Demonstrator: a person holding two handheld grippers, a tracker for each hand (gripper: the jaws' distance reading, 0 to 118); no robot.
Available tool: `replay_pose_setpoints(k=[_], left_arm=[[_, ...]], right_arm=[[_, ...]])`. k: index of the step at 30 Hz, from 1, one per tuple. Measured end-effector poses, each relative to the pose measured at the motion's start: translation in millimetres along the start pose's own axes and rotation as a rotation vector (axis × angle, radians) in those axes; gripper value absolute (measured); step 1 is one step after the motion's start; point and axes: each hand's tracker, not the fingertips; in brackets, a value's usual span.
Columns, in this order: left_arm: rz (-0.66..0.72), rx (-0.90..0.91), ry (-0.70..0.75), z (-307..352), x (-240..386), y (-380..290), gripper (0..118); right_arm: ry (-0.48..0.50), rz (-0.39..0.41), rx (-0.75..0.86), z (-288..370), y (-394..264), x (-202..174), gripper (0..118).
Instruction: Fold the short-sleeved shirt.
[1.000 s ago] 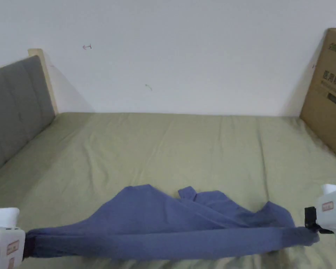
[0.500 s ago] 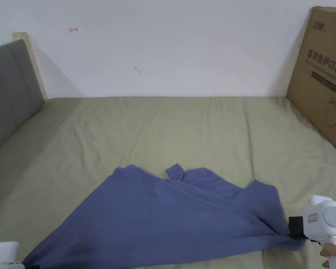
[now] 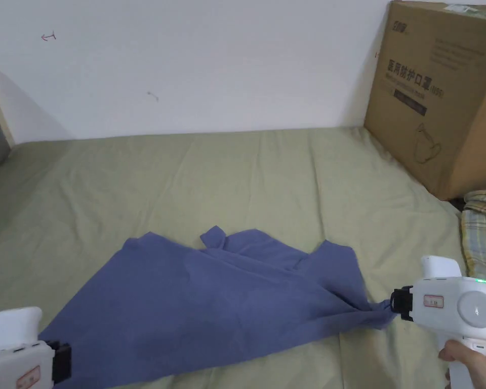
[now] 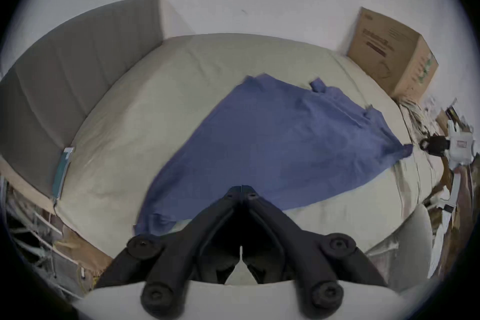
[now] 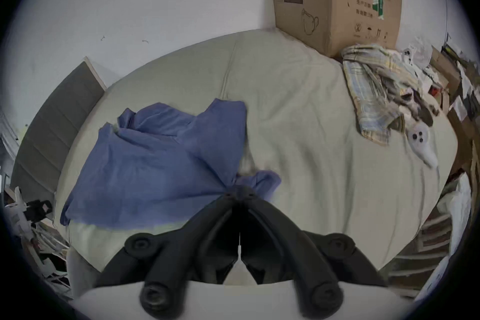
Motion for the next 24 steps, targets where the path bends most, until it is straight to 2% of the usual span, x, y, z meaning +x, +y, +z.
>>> replay_pose_setpoints(k=[6, 7, 8, 9, 10, 11, 12, 13, 17, 20, 21, 22, 23, 24], left_arm=[[-0.035, -0.034, -0.031, -15, 35, -7, 0], [-0.033, -0.043, -0.044, -18, 38, -7, 0], [-0.032, -0.047, -0.055, -21, 43, -6, 0], [-0.034, -0.055, -0.061, -24, 46, -5, 0], [-0.041, -0.06, -0.066, -27, 50, -4, 0], [-0.047, -0.062, -0.068, -30, 53, -3, 0], [-0.054, -0.067, -0.07, -32, 57, -1, 0], [-0.06, -0.074, -0.072, -35, 60, 0, 0], [-0.076, -0.097, -0.083, -48, 67, 5, 0], [-0.077, -0.121, -0.078, -62, 70, 9, 0], [-0.074, -0.129, -0.077, -66, 70, 10, 0], [-0.069, -0.137, -0.079, -69, 71, 11, 0], [-0.068, -0.142, -0.079, -72, 71, 12, 0], [-0.068, -0.146, -0.078, -73, 72, 13, 0]], right_arm=[[-0.021, -0.013, -0.043, 4, -36, 5, 1], [-0.021, -0.02, -0.044, 4, -39, 7, 4], [-0.022, -0.028, -0.042, 3, -40, 9, 30], [-0.022, -0.031, -0.044, 3, -38, 9, 48], [-0.023, -0.029, -0.045, 2, -36, 10, 57], [-0.023, -0.028, -0.042, 0, -33, 11, 57], [-0.014, -0.026, -0.037, -2, -28, 11, 78], [-0.013, -0.028, -0.025, -5, -23, 10, 79], [-0.011, -0.029, -0.025, -32, 7, 16, 79], [0.014, -0.072, -0.062, -63, 19, 21, 77], [0.022, -0.072, -0.076, -71, 22, 23, 72], [0.01, -0.071, -0.099, -82, 21, 23, 52], [-0.006, -0.056, -0.123, -92, 18, 22, 3], [-0.048, -0.053, -0.149, -100, 14, 20, 3]])
